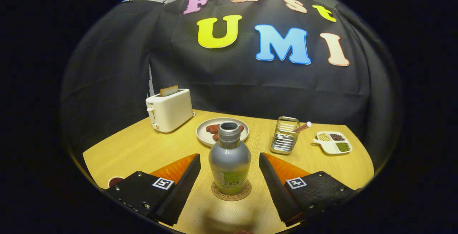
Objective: Take the bottle from table, then pour the juice into the cup, finally place the bottle on the coaster
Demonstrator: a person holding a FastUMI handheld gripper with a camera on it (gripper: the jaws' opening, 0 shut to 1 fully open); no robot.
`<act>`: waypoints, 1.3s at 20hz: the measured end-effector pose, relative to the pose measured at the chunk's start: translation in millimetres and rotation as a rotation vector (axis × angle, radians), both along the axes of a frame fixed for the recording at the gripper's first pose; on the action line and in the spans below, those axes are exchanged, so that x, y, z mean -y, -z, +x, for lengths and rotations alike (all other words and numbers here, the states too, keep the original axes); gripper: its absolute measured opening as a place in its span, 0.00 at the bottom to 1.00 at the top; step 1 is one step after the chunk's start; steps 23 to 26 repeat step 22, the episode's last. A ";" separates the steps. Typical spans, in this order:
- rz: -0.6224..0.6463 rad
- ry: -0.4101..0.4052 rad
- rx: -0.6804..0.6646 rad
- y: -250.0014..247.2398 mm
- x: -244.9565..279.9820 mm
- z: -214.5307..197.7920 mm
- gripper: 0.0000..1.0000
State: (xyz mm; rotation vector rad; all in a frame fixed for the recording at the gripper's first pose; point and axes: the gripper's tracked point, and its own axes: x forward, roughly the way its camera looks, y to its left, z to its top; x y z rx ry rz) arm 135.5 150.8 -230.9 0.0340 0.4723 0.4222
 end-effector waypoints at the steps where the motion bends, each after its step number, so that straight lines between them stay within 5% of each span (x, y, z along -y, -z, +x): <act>1: 0.000 0.008 0.027 -16.5 3.8 -5.0 0.99; 16: 0.038 0.188 0.236 -171.1 59.8 -108.3 0.98; 26: 0.044 0.267 0.301 -199.4 80.9 -139.6 0.98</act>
